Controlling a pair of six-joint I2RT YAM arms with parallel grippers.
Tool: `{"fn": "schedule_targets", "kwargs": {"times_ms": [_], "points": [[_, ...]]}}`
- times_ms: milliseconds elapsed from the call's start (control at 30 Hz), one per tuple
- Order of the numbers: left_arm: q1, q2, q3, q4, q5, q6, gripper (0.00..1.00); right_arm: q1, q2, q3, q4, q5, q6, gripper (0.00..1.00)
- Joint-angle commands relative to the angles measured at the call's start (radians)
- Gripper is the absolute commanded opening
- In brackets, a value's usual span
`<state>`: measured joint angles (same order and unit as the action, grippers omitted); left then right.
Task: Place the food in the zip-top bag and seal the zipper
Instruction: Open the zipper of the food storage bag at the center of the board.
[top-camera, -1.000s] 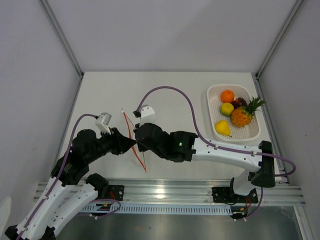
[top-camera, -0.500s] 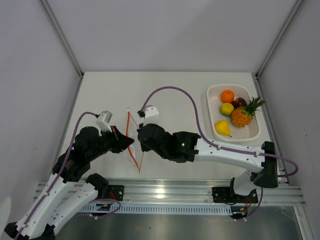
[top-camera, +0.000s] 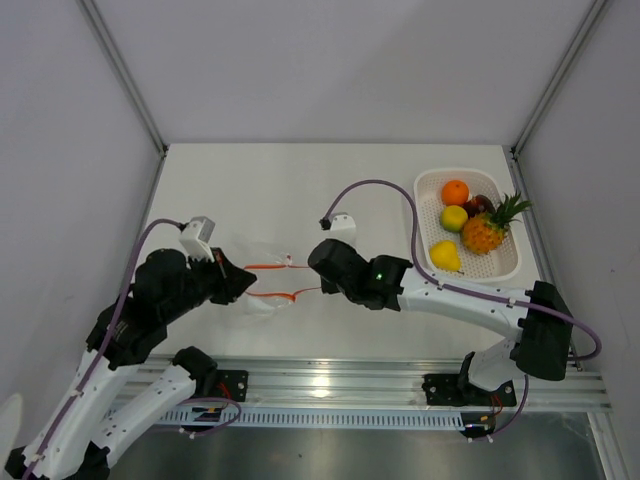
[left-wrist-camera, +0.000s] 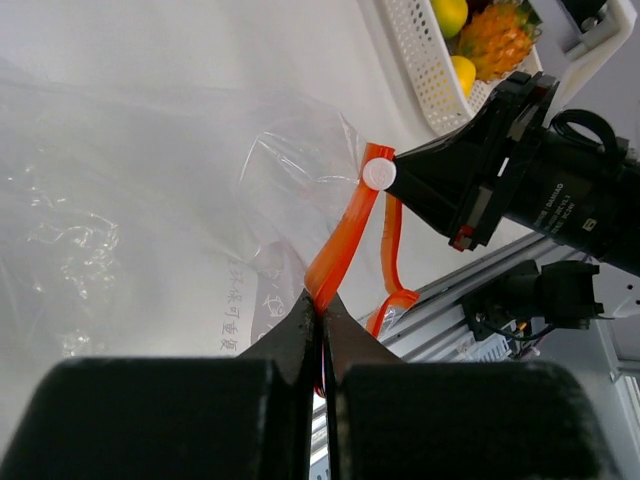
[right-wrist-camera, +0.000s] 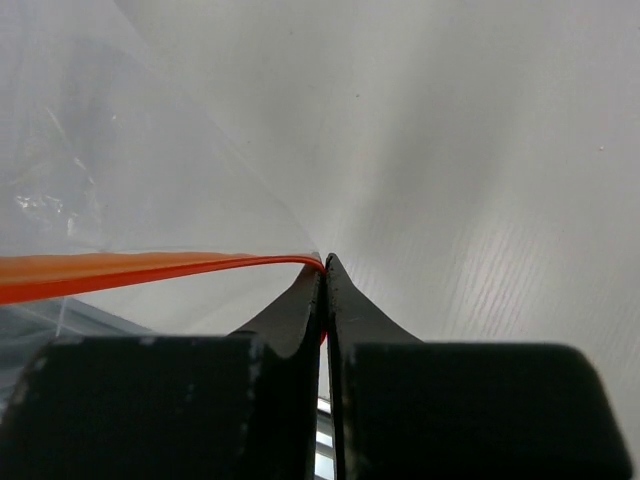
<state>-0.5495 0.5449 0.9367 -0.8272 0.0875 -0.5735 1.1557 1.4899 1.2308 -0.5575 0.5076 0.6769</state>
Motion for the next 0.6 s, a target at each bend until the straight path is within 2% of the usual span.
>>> {"fn": "schedule_targets", "kwargs": {"times_ms": [0, 133, 200, 233, 267, 333, 433, 467, 567], "points": [[-0.001, 0.018, -0.018, 0.039, 0.011, 0.034, 0.01, -0.036, -0.016, -0.03, 0.01, 0.0, -0.002, 0.0], [-0.001, 0.044, -0.065, 0.103, 0.047, 0.021, 0.01, -0.036, -0.01, -0.027, 0.036, -0.036, -0.039, 0.0], [-0.003, 0.061, -0.072, 0.126, 0.061, 0.011, 0.01, -0.036, -0.019, -0.024, 0.051, -0.055, -0.054, 0.04], [-0.001, 0.079, -0.078, 0.149, 0.07, 0.008, 0.01, -0.034, -0.022, -0.019, 0.054, -0.057, -0.071, 0.08], [-0.001, 0.089, -0.081, 0.16, 0.072, 0.003, 0.0, -0.034, -0.023, -0.013, 0.048, -0.052, -0.077, 0.18], [-0.001, 0.113, -0.087, 0.181, 0.066, -0.005, 0.01, -0.034, -0.026, 0.012, 0.018, -0.04, -0.088, 0.22], [-0.003, 0.133, -0.096, 0.221, 0.046, -0.017, 0.0, -0.034, -0.03, 0.05, -0.016, -0.037, -0.118, 0.37], [-0.001, 0.145, -0.101, 0.24, 0.035, -0.019, 0.01, -0.034, -0.04, 0.058, -0.027, -0.037, -0.122, 0.46], [-0.003, 0.171, -0.102, 0.269, 0.005, -0.034, 0.0, -0.034, -0.068, 0.087, -0.045, -0.032, -0.163, 0.58]]}}
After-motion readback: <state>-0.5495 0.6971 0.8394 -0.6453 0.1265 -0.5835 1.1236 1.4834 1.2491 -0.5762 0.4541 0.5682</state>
